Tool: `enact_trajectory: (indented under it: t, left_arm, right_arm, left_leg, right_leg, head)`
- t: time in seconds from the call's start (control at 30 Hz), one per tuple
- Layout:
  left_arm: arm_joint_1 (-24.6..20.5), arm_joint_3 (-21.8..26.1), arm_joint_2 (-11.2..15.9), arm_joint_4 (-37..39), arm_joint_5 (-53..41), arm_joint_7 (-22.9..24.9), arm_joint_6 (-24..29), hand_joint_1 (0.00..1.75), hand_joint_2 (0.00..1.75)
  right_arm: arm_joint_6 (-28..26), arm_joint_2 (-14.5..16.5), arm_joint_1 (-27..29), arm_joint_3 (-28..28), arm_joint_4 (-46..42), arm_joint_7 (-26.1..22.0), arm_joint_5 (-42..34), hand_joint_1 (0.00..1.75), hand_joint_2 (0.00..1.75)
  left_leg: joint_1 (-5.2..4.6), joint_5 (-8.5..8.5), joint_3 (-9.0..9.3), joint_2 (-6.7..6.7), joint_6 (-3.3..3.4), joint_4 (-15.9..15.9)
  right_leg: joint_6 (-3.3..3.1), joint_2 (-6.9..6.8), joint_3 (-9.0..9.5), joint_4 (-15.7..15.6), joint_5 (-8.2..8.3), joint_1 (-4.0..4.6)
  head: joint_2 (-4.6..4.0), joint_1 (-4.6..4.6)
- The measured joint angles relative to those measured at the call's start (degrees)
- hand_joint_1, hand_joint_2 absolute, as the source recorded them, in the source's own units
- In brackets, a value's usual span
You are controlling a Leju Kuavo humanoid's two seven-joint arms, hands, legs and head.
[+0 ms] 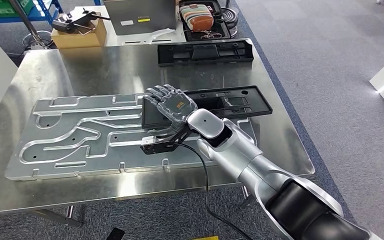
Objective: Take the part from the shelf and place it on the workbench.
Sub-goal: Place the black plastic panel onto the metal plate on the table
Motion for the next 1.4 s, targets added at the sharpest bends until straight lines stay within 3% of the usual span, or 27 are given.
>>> enact_trajectory:
  t: [0.1,0.17,0.27,0.33,0.4,0.43,0.47,0.5,0.57,0.63,0.67,0.73,0.77,0.8,0.83,0.9,0.93,0.97,1.0,1.07,1.13,1.17,1.2,1.27,1.3,1.33,1.4]
  left_arm:
    - [-0.36,0.06,-0.50,0.00,-0.01,0.15,0.01,0.00,0.00]
    - [-0.58,0.08,-0.82,0.00,-0.07,0.26,0.00,0.00,0.00]
    - [-0.59,0.09,-1.13,0.00,-0.30,0.40,-0.04,0.00,0.00]
    - [-0.58,0.10,-1.16,0.00,-0.32,0.48,-0.11,0.00,0.00]
    - [-0.58,0.10,-1.16,0.00,-0.32,0.52,-0.22,0.00,0.00]
    - [-0.56,0.10,-1.15,0.00,-0.32,0.53,-0.28,0.00,0.00]
    - [-0.53,0.10,-1.15,0.00,-0.32,0.53,-0.32,0.00,0.00]
    - [-0.51,0.10,-1.14,0.00,-0.31,0.54,-0.37,0.00,0.00]
    - [-0.54,0.10,-1.13,-0.01,-0.28,0.55,-0.45,0.00,0.00]
    - [-0.52,0.10,-1.14,-0.03,-0.22,0.59,-0.56,0.00,0.00]
    - [-0.46,0.10,-1.13,-0.04,-0.20,0.61,-0.60,0.00,0.00]
    - [-0.30,0.11,-1.11,-0.04,-0.15,0.66,-0.67,0.00,0.00]
    - [-0.27,0.11,-1.12,-0.04,-0.15,0.68,-0.68,0.00,0.00]
    - [-0.26,0.13,-1.13,-0.05,-0.14,0.69,-0.69,0.00,0.00]
    - [-0.26,0.13,-1.14,-0.05,-0.13,0.69,-0.69,0.00,0.00]
    - [-0.21,0.15,-1.14,-0.07,-0.05,0.70,-0.69,0.00,0.00]
    - [-0.17,0.16,-1.15,-0.07,-0.02,0.71,-0.69,0.00,0.00]
    - [-0.12,0.17,-1.15,-0.07,0.01,0.71,-0.69,0.00,0.00]
    - [-0.09,0.19,-1.16,-0.07,0.01,0.71,-0.69,0.00,0.00]
    - [-0.07,0.20,-1.20,-0.07,0.01,0.71,-0.69,0.00,0.00]
    - [-0.06,0.22,-1.40,-0.08,0.02,0.71,-0.69,0.00,0.00]
    - [-0.07,0.22,-1.51,-0.08,0.02,0.71,-0.69,0.00,0.00]
    - [-0.08,0.23,-1.61,-0.09,0.03,0.71,-0.69,0.00,0.00]
    - [-0.04,0.23,-1.69,-0.09,0.05,0.71,-0.70,0.00,0.00]
    - [0.01,0.23,-1.71,-0.09,0.09,0.71,-0.70,0.00,0.00]
    - [0.06,0.23,-1.72,-0.09,0.14,0.71,-0.69,0.00,0.00]
    - [0.08,0.23,-1.69,-0.11,0.23,0.71,-0.69,0.00,0.00]
  right_arm:
    - [0.10,-0.16,-0.10,0.20,-1.06,0.17,-0.16,0.00,0.00]
    - [0.14,-0.25,-0.25,0.37,-1.57,0.22,-0.23,0.00,0.00]
    - [0.27,-0.37,-0.33,0.50,-1.84,0.31,-0.30,0.00,0.00]
    - [0.36,-0.39,-0.33,0.55,-2.01,0.42,-0.32,0.00,0.00]
    - [0.47,-0.39,-0.23,0.66,-2.13,0.61,-0.33,0.00,0.00]
    - [0.52,-0.40,-0.12,0.73,-2.14,0.70,-0.33,0.00,0.00]
    - [0.59,-0.42,0.03,0.81,-2.15,0.79,-0.34,0.00,0.00]
    - [0.63,-0.45,0.17,0.87,-2.16,0.87,-0.34,0.00,0.00]
    - [0.69,-0.56,0.32,0.95,-2.33,0.99,-0.36,0.00,0.00]
    - [0.75,-0.69,0.38,1.01,-2.76,1.19,-0.40,0.00,0.00]
    - [0.79,-0.74,0.42,1.05,-2.95,1.27,-0.42,0.00,0.00]
    - [0.92,-0.91,0.55,1.19,-3.11,1.37,-0.46,0.00,0.00]
    - [0.97,-1.06,0.60,1.26,-3.13,1.38,-0.49,0.00,0.00]
    - [1.02,-1.23,0.65,1.33,-3.14,1.41,-0.53,0.00,0.00]
    - [1.04,-1.43,0.69,1.37,-3.14,1.43,-0.57,0.00,0.00]
    - [1.05,-1.67,0.85,1.43,-3.14,1.47,-0.65,0.00,0.00]
    - [1.04,-1.76,1.03,1.44,-3.14,1.49,-0.69,0.00,0.00]
    - [1.03,-1.84,1.28,1.46,-3.13,1.51,-0.72,0.00,0.00]
    - [1.01,-1.91,1.53,1.48,-3.13,1.55,-0.75,0.00,0.00]
    - [0.90,-2.01,1.81,1.49,-3.17,1.67,-0.77,0.00,0.00]
    - [0.69,-2.02,1.82,1.49,-3.43,1.86,-0.89,0.00,0.00]
    - [0.53,-2.03,1.85,1.48,-3.58,1.93,-1.04,0.00,0.00]
    - [0.33,-2.05,1.91,1.47,-3.70,1.97,-1.25,0.00,0.00]
    - [-0.24,-2.13,2.31,1.40,-3.68,1.97,-1.78,0.00,0.00]
    - [-0.65,-2.16,2.61,1.34,-3.60,1.95,-2.07,0.00,0.00]
    - [-1.18,-2.18,3.01,1.25,-3.46,1.86,-2.35,0.00,0.00]
    - [-2.48,-2.19,4.04,0.91,-3.00,1.55,-2.96,0.00,0.00]
  left_leg:
    - [-0.10,0.34,-0.94,-0.01,-0.45,0.75]
    - [0.00,0.75,-1.26,-0.01,-1.10,0.91]
    - [0.11,0.60,-1.65,-0.08,-2.32,1.06]
    - [0.27,-3.00,-2.85,-0.09,-3.11,4.41]
    - [0.68,-8.16,-4.85,-0.08,-3.89,11.60]
    - [0.90,-9.66,-5.44,-0.08,-4.24,14.81]
    - [1.11,-9.95,-5.24,-0.07,-4.56,16.45]
    - [1.33,-9.08,-4.06,-0.07,-4.84,16.00]
    - [1.76,-6.54,0.92,-0.06,-5.35,9.57]
    - [1.63,-6.15,5.40,-0.28,-4.98,2.69]
    - [1.45,-6.50,6.30,-0.42,-4.52,1.02]
    - [1.18,-6.05,5.88,-0.55,-3.23,0.76]
    - [1.19,-5.57,5.49,-0.44,-2.63,0.69]
    - [1.21,-4.91,4.97,-0.31,-1.97,0.62]
    - [1.24,-4.17,4.29,-0.18,-1.39,0.53]
    - [0.97,-2.74,2.64,-0.05,-0.75,0.59]
    - [0.77,-2.09,1.75,-0.02,-0.62,0.63]
    - [0.53,-1.44,0.89,-0.01,-0.54,0.66]
    - [0.29,-0.83,0.07,0.00,-0.48,0.68]
    - [-0.18,0.38,-1.37,-0.06,-0.43,0.70]
    - [-0.48,1.45,-2.28,-0.12,-0.67,0.68]
    - [-0.39,1.95,-2.44,-0.10,-0.88,0.58]
    - [-0.29,2.49,-2.55,-0.08,-1.17,0.42]
    - [-0.20,3.21,-2.72,-0.11,-1.74,0.05]
    - [-0.26,2.42,-3.11,-0.14,-2.05,0.47]
    - [-0.26,0.51,-3.71,-0.16,-2.39,1.85]
    - [0.19,-5.40,-5.41,-0.12,-3.15,8.03]
  right_leg:
    - [-0.82,-0.07,7.15,-10.94,2.98,0.49]
    - [-1.08,-0.15,8.62,-13.79,3.46,1.00]
    - [-1.93,-0.38,8.23,-14.69,4.82,0.78]
    - [-2.57,-0.61,7.56,-15.37,6.02,0.39]
    - [-2.75,-0.67,6.34,-15.43,7.03,0.39]
    - [-2.68,-0.69,5.62,-15.40,7.56,0.36]
    - [-2.55,-0.71,4.88,-15.35,8.11,0.31]
    - [-2.36,-0.72,4.14,-15.26,8.63,0.19]
    - [-1.74,-0.72,2.78,-14.83,9.54,-0.10]
    - [-0.92,-0.69,1.84,-14.42,10.36,-0.20]
    - [-0.51,-0.66,1.65,-14.37,10.82,-0.15]
    - [0.28,-0.60,1.55,-14.71,11.78,-0.14]
    - [0.60,-0.57,1.29,-14.56,11.51,-0.23]
    - [0.82,-0.56,0.77,-13.67,10.21,-0.31]
    - [0.95,-0.54,-0.09,-11.51,7.80,-0.38]
    - [1.07,-0.54,-2.29,-4.01,1.80,-0.30]
    - [1.08,-0.54,-3.04,-0.18,-0.03,-0.21]
    - [0.97,-0.54,-3.05,2.26,-0.45,-0.08]
    - [0.71,-0.53,-2.17,2.83,0.22,0.10]
    - [-0.48,-0.48,2.71,-2.01,2.58,0.67]
    - [-1.80,-0.60,8.84,-10.27,2.33,1.44]
    - [-2.16,-0.63,10.61,-13.01,1.90,1.78]
    - [-2.31,-0.70,11.42,-14.63,1.60,2.04]
    - [-2.48,-0.90,11.15,-15.73,2.94,1.95]
    - [-2.72,-1.05,10.87,-16.36,3.76,1.71]
    - [-2.88,-1.21,10.39,-16.93,4.73,1.41]
    - [-2.96,-1.31,8.82,-17.38,6.46,1.10]
  head:
    - [0.00,-0.01]
    - [0.00,-0.01]
    - [0.00,-0.01]
    - [0.00,-0.02]
    - [0.00,-0.02]
    - [0.00,-0.02]
    - [0.00,-0.02]
    - [0.00,-0.02]
    - [0.00,-0.03]
    - [0.00,-0.02]
    - [0.00,-0.01]
    - [0.00,0.02]
    - [0.00,0.02]
    - [0.00,0.02]
    - [0.00,0.02]
    - [0.00,0.02]
    - [0.00,0.02]
    - [0.00,0.02]
    - [0.00,0.02]
    - [0.00,0.02]
    - [0.00,0.00]
    - [0.00,-0.02]
    - [0.00,-0.03]
    - [0.00,-0.04]
    - [0.00,-0.04]
    - [0.00,-0.04]
    - [0.00,-0.05]
